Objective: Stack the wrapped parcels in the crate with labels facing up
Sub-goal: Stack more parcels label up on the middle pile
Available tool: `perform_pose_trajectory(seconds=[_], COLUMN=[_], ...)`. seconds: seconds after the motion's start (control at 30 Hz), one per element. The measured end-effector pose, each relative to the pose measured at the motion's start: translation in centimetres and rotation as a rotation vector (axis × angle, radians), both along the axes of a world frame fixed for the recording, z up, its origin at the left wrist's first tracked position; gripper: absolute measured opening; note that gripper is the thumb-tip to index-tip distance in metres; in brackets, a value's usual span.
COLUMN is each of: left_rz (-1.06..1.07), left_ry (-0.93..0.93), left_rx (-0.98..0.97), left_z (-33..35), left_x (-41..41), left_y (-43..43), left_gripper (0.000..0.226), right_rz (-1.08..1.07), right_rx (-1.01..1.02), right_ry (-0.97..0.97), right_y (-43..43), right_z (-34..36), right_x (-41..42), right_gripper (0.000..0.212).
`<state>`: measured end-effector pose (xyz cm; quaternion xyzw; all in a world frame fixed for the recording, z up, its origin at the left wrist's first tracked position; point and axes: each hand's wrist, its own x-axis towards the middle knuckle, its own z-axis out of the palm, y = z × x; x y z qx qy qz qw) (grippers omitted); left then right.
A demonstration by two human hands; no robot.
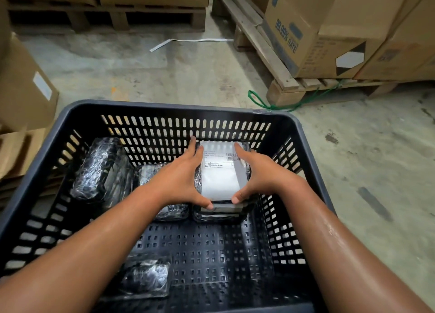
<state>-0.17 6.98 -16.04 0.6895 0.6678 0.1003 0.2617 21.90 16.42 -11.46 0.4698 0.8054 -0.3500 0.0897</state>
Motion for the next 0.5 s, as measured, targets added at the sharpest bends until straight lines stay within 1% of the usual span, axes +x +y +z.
perform_pose_trajectory(seconds=[0.1, 0.17, 0.37, 0.5], left_rz=[-0.011, -0.009, 0.005, 0.021], left_ry=[-0.148, -0.197, -0.208, -0.205], left_rx=[-0.016, -0.027, -0.039, -0.055], left_z=[-0.5, -0.9, -1.0, 0.3], left_x=[-0.5, -0.7, -0.6, -0.6], left_y=[0.2, 0.1, 0.0, -0.6], left_gripper=[0.162, 0.162, 0.162, 0.161], right_rz=[-0.006, -0.024, -0.037, -0.030], right_rx=[-0.019, -0.043, -0.077, -0.081], right_ry=[-0.008, 0.001, 0.027, 0.049], right_y=[0.3, 0.5, 0.4, -0.1], right_z=[-0.2, -0.2, -0.1, 0.4], right_x=[-0.1, 0.0, 0.1, 0.4], right_gripper=[0.151, 0.151, 0.152, 0.151])
